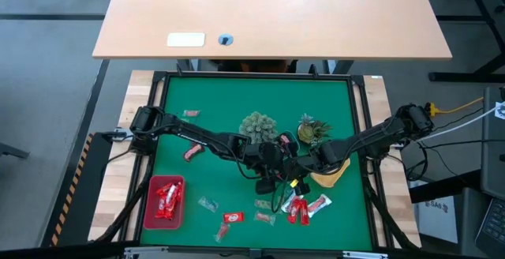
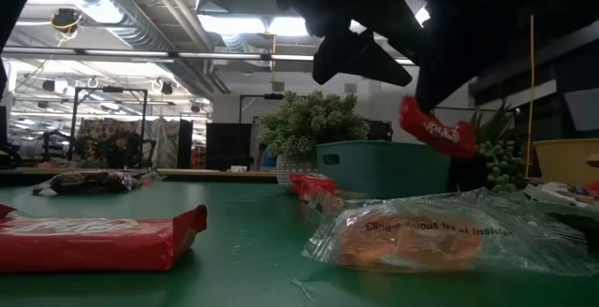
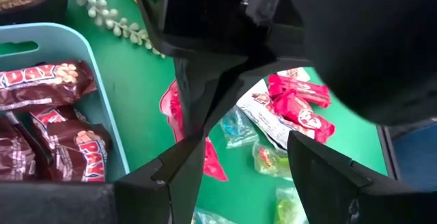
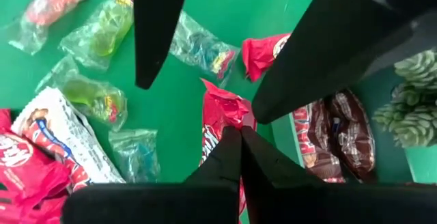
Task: Organize candy in baskets
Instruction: Put the red chocolate into the red bin
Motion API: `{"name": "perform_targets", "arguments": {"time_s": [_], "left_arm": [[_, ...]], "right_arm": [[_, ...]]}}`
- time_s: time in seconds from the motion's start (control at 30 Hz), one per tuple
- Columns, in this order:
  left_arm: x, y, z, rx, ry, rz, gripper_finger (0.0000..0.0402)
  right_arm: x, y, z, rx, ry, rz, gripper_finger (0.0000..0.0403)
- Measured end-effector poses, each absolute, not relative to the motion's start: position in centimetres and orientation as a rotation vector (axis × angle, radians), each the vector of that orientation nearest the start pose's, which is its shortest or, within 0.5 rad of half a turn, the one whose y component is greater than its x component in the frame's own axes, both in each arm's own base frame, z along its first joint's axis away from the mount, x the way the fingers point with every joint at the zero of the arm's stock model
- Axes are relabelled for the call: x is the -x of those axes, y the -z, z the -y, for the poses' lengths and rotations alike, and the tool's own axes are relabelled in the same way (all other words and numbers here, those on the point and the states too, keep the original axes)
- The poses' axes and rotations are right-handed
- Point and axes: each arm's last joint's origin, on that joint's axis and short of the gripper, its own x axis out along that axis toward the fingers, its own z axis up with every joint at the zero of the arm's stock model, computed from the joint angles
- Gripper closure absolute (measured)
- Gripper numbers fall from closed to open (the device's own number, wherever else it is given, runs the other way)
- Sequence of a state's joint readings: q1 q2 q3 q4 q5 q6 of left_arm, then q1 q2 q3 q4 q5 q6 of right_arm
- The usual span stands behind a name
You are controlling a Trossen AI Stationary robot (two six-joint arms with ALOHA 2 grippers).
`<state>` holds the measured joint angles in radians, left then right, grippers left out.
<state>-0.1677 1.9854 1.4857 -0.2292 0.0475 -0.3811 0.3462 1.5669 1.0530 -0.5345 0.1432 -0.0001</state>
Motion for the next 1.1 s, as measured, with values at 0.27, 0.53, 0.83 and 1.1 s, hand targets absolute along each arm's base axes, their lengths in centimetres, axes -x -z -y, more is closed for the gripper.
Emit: {"name": "perform_targets", "arguments": {"time_s": [0.27,0.53,0.83,1.1], "left_arm": [[-43.41,-21.46,7.48,0.347,0.044,-0.784,0.02],[-43.13,-21.28,7.9,0.334,-0.03,-0.799,0.02],[-42.96,-21.29,8.43,0.319,-0.049,-0.799,0.02],[-42.89,-21.4,8.44,0.314,-0.05,-0.799,0.02]], "right_arm": [[-29.34,-21.54,-10.13,0.253,-0.179,-1.015,0.0403],[-29.36,-21.51,-10.12,0.253,-0.178,-1.015,0.0403],[-29.56,-21.65,-10.23,0.249,-0.182,-0.988,0.0403],[-29.74,-21.76,-10.3,0.249,-0.185,-0.964,0.0403]]}}
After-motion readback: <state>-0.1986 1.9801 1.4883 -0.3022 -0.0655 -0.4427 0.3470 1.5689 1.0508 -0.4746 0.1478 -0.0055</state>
